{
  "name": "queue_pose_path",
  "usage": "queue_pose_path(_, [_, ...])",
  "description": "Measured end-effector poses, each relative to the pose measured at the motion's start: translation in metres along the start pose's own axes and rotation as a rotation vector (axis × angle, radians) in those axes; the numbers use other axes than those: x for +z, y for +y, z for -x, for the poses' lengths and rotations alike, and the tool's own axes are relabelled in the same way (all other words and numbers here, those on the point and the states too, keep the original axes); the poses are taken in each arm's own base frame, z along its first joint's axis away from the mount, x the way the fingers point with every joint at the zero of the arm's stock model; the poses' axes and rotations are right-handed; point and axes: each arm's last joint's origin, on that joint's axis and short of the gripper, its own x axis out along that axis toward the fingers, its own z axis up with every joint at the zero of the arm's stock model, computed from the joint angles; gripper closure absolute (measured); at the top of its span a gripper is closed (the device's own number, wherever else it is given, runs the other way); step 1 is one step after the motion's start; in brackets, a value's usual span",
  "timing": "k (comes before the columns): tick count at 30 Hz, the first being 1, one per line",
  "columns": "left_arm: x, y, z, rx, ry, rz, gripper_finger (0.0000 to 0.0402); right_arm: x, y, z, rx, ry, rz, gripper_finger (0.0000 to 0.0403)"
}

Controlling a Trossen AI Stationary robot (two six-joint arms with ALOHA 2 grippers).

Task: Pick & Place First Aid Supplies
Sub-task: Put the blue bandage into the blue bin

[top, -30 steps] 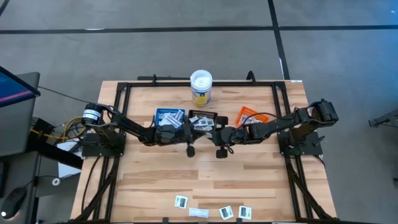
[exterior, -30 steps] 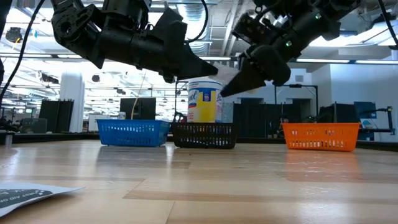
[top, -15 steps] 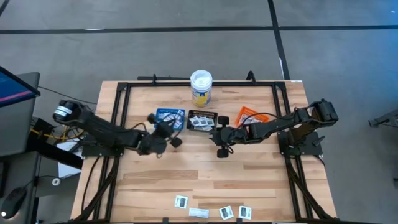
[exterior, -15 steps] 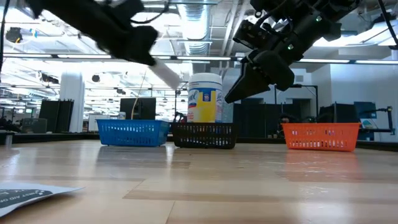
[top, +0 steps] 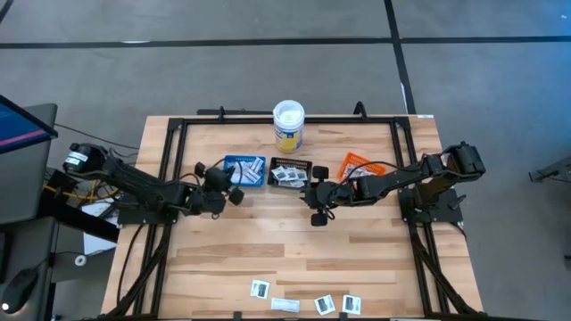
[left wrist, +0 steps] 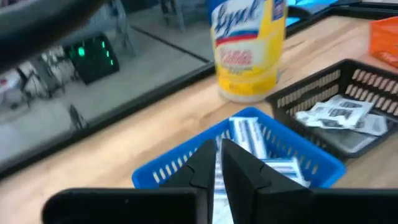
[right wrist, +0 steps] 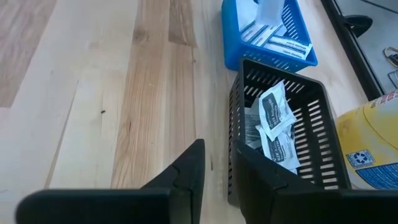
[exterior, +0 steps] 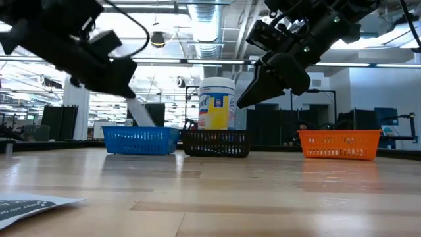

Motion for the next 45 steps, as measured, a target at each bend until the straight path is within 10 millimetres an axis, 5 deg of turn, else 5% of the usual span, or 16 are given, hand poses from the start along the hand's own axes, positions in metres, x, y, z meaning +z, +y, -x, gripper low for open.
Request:
queue_pose_path(8, [-0.004,0.003,-0.017,-0.084,0.089,0.123,0.0334,0.001,0.0,0.0,-0.002,-0.013,-0.005,0.033])
queue_pose_path(18, [0.026,-0.012,-0.013,-0.318,-0.079,0.225,0.0325,0.002,0.0,0.0,-0.002,-0.016,-0.005,0.033])
queue_pose_path(31, [0.024,-0.017,-0.011,-0.49,-0.02,0.19,0.0325,0.002,0.0,0.0,-0.002,-0.016,-0.04,0.033])
queue_pose_path(38, [0.006,-0.02,-0.013,-0.477,0.1,0.138,0.0325,0.002,0.0,0.0,-0.001,-0.016,-0.04,0.033])
queue_pose_path(45, [0.0,-0.035,0.013,-0.705,0.23,0.266,0.0325,0.001,0.0,0.0,-0.001,-0.015,-0.039,0.033])
